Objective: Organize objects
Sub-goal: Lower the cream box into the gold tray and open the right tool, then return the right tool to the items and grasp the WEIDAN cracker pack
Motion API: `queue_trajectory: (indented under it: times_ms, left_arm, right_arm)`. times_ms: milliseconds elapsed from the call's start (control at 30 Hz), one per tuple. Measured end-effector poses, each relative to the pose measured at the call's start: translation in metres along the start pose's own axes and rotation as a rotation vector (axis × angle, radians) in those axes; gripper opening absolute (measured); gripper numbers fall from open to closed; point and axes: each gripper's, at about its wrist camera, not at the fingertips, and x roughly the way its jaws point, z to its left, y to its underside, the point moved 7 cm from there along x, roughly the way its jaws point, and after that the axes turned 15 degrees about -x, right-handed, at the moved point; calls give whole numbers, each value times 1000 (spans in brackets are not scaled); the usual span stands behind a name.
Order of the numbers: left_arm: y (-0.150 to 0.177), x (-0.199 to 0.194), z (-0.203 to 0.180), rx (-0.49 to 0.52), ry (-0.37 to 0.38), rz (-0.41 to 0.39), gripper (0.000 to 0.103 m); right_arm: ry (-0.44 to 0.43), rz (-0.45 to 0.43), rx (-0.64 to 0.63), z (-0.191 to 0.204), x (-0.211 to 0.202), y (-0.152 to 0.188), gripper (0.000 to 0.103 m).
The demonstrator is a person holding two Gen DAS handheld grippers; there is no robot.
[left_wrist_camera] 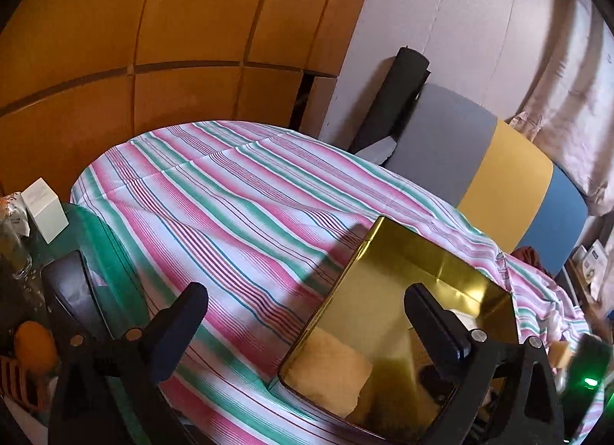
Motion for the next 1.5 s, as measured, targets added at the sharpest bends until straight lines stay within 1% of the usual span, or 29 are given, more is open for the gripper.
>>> queue_trajectory:
  times_ms: [33, 100, 167, 200, 267, 333, 400, 500, 533, 600, 700, 833, 867, 1033, 1233, 1367, 1500]
  left_arm:
    - [0, -1, 0, -1, 2, 0, 103]
    - [-1, -3, 0, -5, 7, 4, 103]
    - [-1, -3, 0, -10, 5, 6, 103]
    - [-2, -3, 1, -15, 8, 8, 103]
    - [-2, -3, 2, -27, 9, 8, 103]
    - [-1, -3, 3, -38, 11, 10, 103]
    - [0, -4, 2, -46, 13, 10, 103]
    - [2, -6, -1, -39, 16, 13, 103]
    - [1, -7, -2, -36, 17, 11, 103]
    - [1, -9, -4, -30, 17, 2, 103]
    - [4, -8, -7, -23, 20, 19, 103]
    - [17, -6, -17, -12, 48, 56, 103]
    - [21, -6, -21, 0, 53, 62, 103]
    - [46, -10, -45, 71, 105, 102, 103]
    - [84, -21, -83, 184, 221, 186, 103]
    - [117, -33, -111, 277, 299, 232, 103]
    - [147, -46, -132, 357, 359, 266, 103]
  right_arm:
    - [-8, 14, 12, 1, 3, 0, 52]
    - [-37, 25, 32, 4, 6, -1, 55]
    - [-40, 20, 34, 5, 3, 0, 64]
    - [-37, 15, 31, 5, 0, 1, 66]
    - [-51, -2, 34, 6, -9, 4, 66]
    - [-91, -26, 51, 7, -15, 5, 66]
    - [-111, -15, 66, 8, -17, 8, 66]
    - [-203, -17, 55, 21, -15, 7, 66]
    - [-214, -27, 55, 24, -18, 7, 66]
    - [-193, -64, 55, 24, -28, 5, 66]
    - [-149, -113, 31, 19, -48, 3, 66]
    - [-38, -167, 6, -2, -75, 3, 66]
    - [-4, -180, 6, -10, -83, 4, 66]
    - [104, -223, 38, -44, -113, 11, 66]
    - [197, -220, 113, -91, -134, 29, 66]
    - [250, -207, 192, -126, -145, 52, 66]
    - [311, -186, 238, -156, -158, 81, 66]
